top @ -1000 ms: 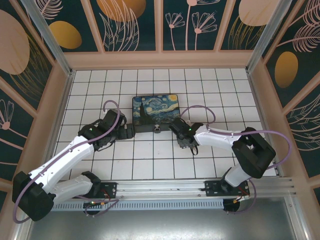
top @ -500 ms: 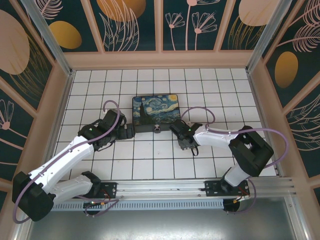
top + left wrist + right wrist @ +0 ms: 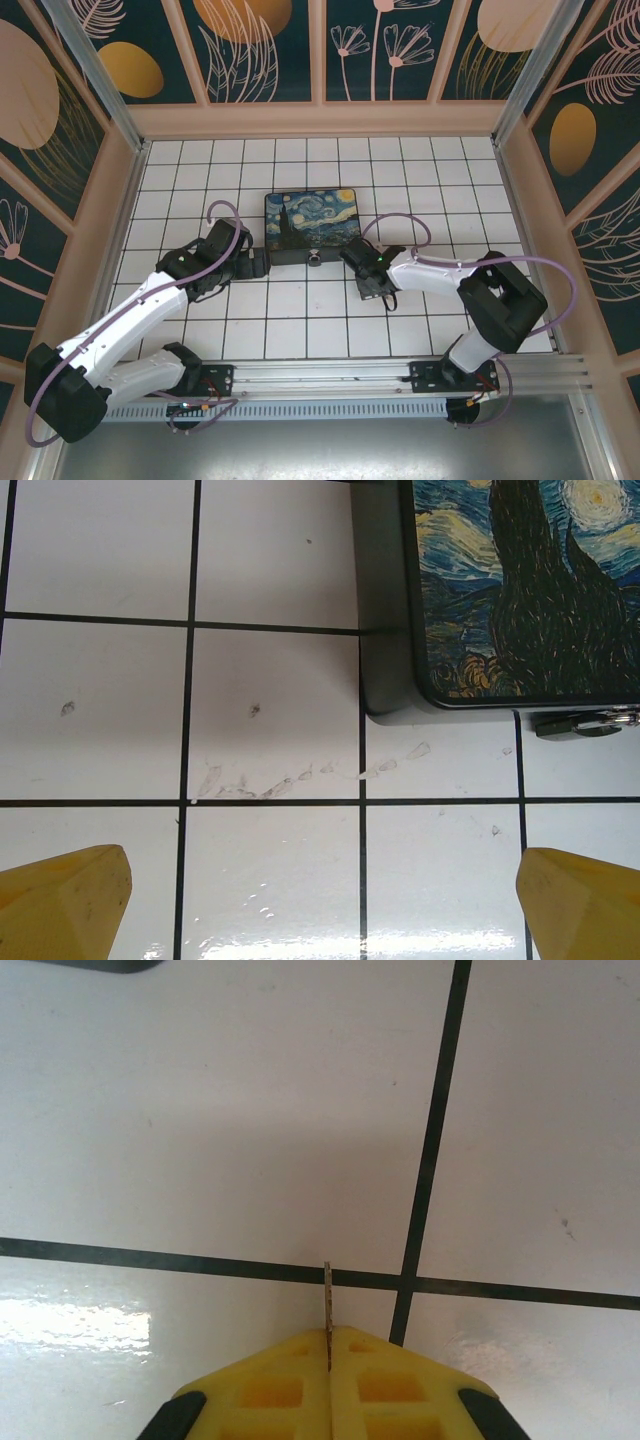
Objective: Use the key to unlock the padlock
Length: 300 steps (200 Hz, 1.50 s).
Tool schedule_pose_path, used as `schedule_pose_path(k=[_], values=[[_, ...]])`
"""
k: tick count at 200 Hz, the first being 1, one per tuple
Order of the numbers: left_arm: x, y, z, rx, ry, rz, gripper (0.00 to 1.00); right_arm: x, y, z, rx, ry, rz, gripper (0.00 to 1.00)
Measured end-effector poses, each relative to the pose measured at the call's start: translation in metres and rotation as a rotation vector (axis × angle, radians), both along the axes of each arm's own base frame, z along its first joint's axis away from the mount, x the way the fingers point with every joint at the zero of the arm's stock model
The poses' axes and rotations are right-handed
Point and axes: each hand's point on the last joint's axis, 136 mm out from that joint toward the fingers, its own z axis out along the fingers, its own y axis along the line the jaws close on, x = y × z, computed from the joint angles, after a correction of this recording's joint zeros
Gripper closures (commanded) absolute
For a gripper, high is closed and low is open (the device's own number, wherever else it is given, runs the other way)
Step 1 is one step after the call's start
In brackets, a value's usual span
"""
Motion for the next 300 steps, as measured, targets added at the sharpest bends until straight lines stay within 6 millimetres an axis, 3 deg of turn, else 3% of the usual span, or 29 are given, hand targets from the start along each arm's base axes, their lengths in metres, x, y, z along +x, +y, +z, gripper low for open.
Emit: schedule_pose_path(k=[32,54,84,107,134,165,188,218,300], values=[[-0.004,-0.019,0.007,-0.061,0.012,-0.105,0.07,0.0,0.002,0.004,0.017,0.005,0.018,0.97],[-0.007,-0.054,0.04,-0.206,-0.024,-0.266,0.11,-0.001,0.014,0.02,0.11,0.007,0.068,0.98],[-0.022,-0.099,0.108,-0.411,-0.156,-0.544,0.24,-0.004,0.06,0.077,0.426,-0.049,0.22,0.97],[-0.04,-0.115,0.132,-0.479,-0.221,-0.72,0.4,-0.016,0.098,0.134,0.692,-0.1,0.389,0.97],[-0.049,-0.125,0.129,-0.514,-0.232,-0.821,0.54,-0.033,0.121,0.176,0.893,-0.114,0.544,0.97],[-0.052,-0.136,0.109,-0.563,-0.167,-0.865,0.53,-0.047,0.13,0.202,1.019,-0.106,0.658,0.97],[-0.056,-0.141,0.109,-0.604,-0.156,-0.89,0.55,-0.056,0.133,0.216,1.082,-0.106,0.718,0.97],[-0.058,-0.147,0.118,-0.653,-0.165,-0.921,0.6,-0.067,0.133,0.225,1.143,-0.105,0.768,0.97],[-0.059,-0.16,0.115,-0.736,-0.1,-0.953,0.71,-0.077,0.143,0.233,1.202,-0.08,0.817,0.97]])
